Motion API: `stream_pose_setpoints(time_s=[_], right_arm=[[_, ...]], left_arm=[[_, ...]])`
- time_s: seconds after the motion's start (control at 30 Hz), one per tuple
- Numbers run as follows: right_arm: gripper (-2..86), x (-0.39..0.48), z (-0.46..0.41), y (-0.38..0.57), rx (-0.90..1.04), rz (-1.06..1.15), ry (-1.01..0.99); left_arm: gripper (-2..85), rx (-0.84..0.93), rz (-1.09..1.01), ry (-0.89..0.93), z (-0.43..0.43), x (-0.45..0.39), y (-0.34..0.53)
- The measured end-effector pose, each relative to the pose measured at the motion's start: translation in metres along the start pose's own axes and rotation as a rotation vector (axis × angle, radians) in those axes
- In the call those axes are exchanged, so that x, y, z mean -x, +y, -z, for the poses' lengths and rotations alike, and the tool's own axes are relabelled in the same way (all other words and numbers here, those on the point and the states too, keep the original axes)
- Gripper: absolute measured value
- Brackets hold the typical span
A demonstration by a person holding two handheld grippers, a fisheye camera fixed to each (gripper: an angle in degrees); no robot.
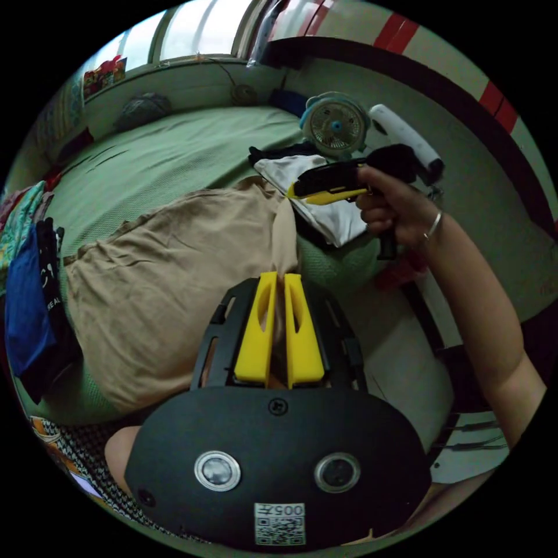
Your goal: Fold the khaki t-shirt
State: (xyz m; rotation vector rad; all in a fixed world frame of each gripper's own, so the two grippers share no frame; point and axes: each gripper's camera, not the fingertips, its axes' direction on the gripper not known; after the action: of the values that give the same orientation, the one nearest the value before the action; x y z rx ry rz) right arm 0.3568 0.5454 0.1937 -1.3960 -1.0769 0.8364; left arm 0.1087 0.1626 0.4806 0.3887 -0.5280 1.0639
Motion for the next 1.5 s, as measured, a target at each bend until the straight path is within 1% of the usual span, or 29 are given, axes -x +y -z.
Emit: stream_pose_setpoints(time_s=[0.13,0.2,0.47,0.67,0.8,0.87,0.97,1.17,1.4,1.5], right_arm=[[9.6,-0.006,-0.022,-0.035,0.076,-0.062,-0.048],[9.5,-0.007,-0.031,-0.047,0.088,-0.081,-0.066],[9.8,-0.005,-0.061,-0.102,0.096,-0.161,-0.148],[7.6,0.008,-0.086,-0.135,0.103,-0.217,-0.19],[4.3,0.02,-0.1,-0.151,0.102,-0.243,-0.27],[2.4,0.03,-0.103,-0.158,0.095,-0.229,-0.261],[0.1,0.052,-0.105,-0.168,0.079,-0.218,-0.213],[-0.7,0.125,-0.093,-0.188,0.015,-0.126,-0.15],[-0.8,0.249,-0.093,-0.202,-0.043,0.022,-0.049],[-0.8,0.303,-0.101,-0.204,-0.053,0.081,-0.075]], left_arm=[[2.8,0.009,0.017,0.006,0.012,0.02,0.017],[2.8,0.004,0.019,0.038,0.022,0.032,0.027],[2.7,-0.003,0.013,0.068,0.057,0.072,0.061],[2.7,-0.009,0.028,0.094,0.082,0.108,0.084],[2.7,-0.009,0.025,0.102,0.099,0.132,0.099],[2.8,-0.014,0.025,0.106,0.107,0.142,0.105],[2.7,-0.022,0.028,0.1,0.122,0.161,0.115],[2.7,-0.082,0.068,0.063,0.166,0.207,0.143],[2.6,-0.153,0.144,0.066,0.222,0.275,0.187],[2.8,-0.169,0.158,0.051,0.241,0.301,0.208]])
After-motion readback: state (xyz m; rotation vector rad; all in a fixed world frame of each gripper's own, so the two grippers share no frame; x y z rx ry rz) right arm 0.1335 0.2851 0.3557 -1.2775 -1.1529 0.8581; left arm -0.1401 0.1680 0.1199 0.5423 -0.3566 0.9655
